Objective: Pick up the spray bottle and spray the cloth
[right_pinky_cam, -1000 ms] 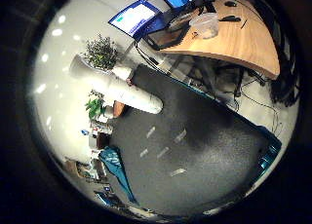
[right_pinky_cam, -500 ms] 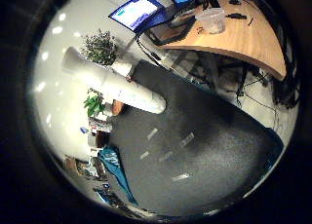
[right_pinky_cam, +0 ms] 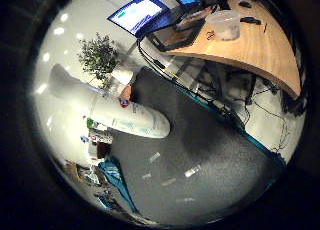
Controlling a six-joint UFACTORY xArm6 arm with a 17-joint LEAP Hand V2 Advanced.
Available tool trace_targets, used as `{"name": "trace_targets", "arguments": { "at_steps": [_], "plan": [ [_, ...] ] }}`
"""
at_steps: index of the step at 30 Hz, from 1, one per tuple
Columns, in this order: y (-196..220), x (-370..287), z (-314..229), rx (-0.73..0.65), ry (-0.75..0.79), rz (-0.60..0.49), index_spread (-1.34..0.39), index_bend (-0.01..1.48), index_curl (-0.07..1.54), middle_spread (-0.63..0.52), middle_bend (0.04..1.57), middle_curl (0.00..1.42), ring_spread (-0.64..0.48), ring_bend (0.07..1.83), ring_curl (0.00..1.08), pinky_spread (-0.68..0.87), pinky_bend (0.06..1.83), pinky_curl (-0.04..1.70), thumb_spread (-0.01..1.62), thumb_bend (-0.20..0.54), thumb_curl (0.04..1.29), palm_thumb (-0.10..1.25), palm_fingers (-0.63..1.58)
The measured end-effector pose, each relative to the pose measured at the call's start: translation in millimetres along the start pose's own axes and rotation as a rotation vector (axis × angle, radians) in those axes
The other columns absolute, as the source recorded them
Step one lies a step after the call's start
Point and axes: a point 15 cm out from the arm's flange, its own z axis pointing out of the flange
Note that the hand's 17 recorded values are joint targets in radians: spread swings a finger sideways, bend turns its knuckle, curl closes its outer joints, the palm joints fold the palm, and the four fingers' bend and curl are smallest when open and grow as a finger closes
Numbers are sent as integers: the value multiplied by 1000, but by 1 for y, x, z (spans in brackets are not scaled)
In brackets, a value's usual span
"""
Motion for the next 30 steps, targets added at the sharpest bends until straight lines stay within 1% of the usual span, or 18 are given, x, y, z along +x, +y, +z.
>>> {"name": "trace_targets", "arguments": {
  "at_steps": [7,12,25,30],
  "plan": [
    [0,0,15,-19,-10,-11,-189,164,304,157,194,340,165,420,272,417,457,285,1113,-22,295,575,158],
    [-4,-5,39,-38,-16,-31,-189,164,305,157,193,341,164,418,271,417,456,285,1120,-21,291,568,159],
    [25,1,73,-106,-24,-15,-189,163,304,157,196,345,165,418,271,417,455,284,1117,-21,288,547,161],
    [30,7,85,-119,-13,-15,-189,163,303,149,195,346,165,417,271,417,454,284,1118,-21,289,546,161]
  ]
}}
